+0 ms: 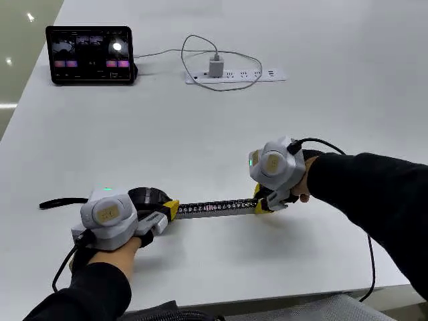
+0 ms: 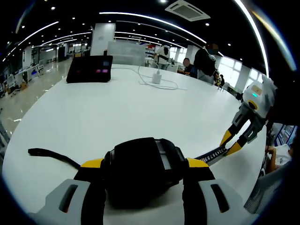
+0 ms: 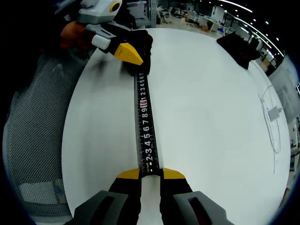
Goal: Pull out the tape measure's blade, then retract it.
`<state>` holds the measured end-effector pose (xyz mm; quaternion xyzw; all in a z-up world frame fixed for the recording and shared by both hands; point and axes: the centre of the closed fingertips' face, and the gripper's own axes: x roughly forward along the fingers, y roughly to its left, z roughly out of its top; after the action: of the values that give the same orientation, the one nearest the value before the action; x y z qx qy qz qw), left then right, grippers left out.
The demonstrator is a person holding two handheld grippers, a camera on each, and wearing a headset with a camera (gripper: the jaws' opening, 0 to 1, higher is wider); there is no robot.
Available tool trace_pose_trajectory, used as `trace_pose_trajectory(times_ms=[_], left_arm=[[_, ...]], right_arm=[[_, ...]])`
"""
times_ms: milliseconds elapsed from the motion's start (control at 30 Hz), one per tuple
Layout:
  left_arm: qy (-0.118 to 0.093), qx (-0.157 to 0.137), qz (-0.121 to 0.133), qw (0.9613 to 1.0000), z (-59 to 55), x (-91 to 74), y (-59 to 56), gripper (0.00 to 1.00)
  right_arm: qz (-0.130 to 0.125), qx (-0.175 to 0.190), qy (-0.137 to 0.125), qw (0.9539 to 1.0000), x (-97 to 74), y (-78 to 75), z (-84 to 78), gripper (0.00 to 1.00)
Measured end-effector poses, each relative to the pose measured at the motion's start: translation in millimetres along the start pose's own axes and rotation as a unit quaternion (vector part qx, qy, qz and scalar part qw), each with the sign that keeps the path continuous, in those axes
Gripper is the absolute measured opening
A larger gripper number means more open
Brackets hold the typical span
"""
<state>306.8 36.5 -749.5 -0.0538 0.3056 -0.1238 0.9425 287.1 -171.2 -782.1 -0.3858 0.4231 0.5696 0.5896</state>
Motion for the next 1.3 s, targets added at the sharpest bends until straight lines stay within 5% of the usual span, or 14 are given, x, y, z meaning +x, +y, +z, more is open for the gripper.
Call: trace_pose_trajectory(times_ms=[1300], left_arm=[[0.007,-0.005,0.002,1.0,-0.4,0.6,2.0,0.62]], right_arm=[[0.012,0.002,-0.008,0.9999,5.9,1.3,17.5,0.11]])
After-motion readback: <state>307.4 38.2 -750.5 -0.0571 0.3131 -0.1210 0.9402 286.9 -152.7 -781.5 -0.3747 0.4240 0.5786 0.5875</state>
